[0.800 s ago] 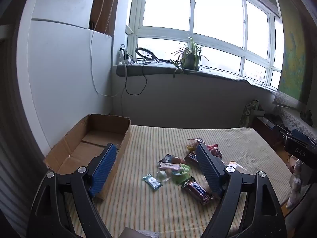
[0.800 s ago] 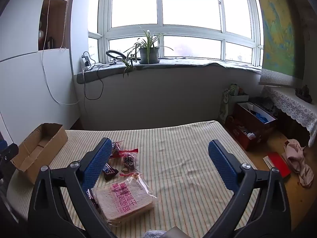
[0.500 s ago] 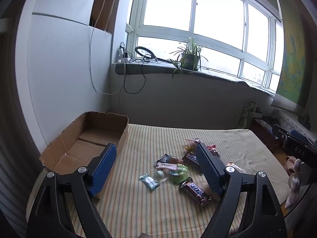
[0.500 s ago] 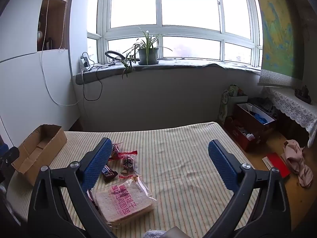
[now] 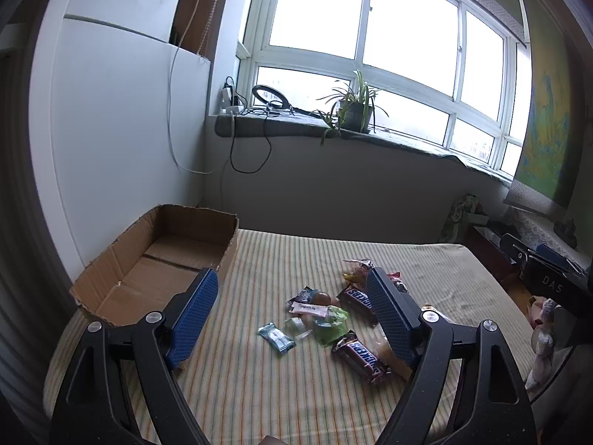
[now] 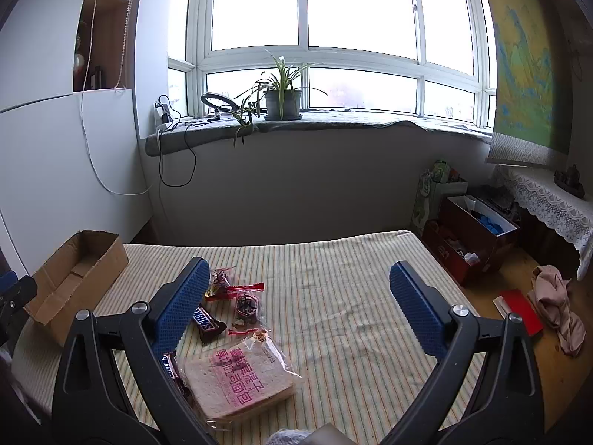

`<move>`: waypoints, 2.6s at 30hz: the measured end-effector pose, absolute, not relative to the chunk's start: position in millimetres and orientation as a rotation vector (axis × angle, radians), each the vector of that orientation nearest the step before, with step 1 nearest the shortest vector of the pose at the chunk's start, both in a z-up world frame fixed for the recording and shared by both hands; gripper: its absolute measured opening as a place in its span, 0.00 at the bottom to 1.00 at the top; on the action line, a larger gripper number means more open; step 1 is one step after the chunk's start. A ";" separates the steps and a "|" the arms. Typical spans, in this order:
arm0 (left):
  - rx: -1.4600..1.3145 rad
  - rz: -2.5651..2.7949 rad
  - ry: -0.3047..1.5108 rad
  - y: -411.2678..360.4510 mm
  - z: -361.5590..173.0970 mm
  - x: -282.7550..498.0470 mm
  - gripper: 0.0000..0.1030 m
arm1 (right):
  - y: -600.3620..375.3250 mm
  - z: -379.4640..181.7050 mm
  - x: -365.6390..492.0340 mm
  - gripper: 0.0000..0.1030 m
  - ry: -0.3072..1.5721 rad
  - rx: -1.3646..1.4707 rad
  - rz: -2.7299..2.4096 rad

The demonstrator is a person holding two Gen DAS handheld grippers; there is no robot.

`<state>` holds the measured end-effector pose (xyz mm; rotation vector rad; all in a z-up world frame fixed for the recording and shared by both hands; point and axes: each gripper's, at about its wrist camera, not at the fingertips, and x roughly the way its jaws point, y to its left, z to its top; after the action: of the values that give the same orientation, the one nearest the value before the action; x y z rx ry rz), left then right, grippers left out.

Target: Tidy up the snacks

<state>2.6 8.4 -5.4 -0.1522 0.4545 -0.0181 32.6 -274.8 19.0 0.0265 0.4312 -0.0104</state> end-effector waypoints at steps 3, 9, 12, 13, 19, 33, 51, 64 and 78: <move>-0.161 -0.020 0.453 9.4 -5.4 2.4 0.80 | -274.9 20.2 33.4 0.97 0.432 0.023 -0.010; -0.161 -0.018 0.454 10.5 -5.9 2.5 0.80 | -272.5 20.8 34.8 0.97 0.430 0.021 -0.007; -0.159 -0.019 0.453 10.3 -5.4 3.0 0.80 | -271.7 20.7 35.1 0.97 0.431 0.020 -0.007; -0.160 -0.019 0.453 10.2 -5.2 3.0 0.80 | -271.6 20.6 35.7 0.97 0.433 0.019 -0.007; -0.161 -0.025 0.454 7.9 -5.0 2.9 0.80 | -272.7 18.6 36.8 0.97 0.439 0.024 -0.007; -0.167 -0.027 0.452 6.6 -5.1 2.9 0.80 | -271.8 16.3 36.9 0.97 0.443 0.023 -0.006; -0.168 -0.039 0.463 3.1 -7.6 5.6 0.80 | -271.7 15.7 37.0 0.97 0.447 0.029 -0.005; -0.185 -0.059 0.487 1.5 -13.8 9.8 0.80 | -272.7 8.8 41.1 0.97 0.459 0.029 0.007; -0.216 -0.137 0.556 -13.4 -32.2 18.9 0.80 | -289.5 -5.1 61.1 0.97 0.511 0.058 0.068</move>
<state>18.9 -13.4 -32.2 -0.2157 0.5558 -0.1367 61.1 -289.5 -5.1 0.0582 0.5112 0.0676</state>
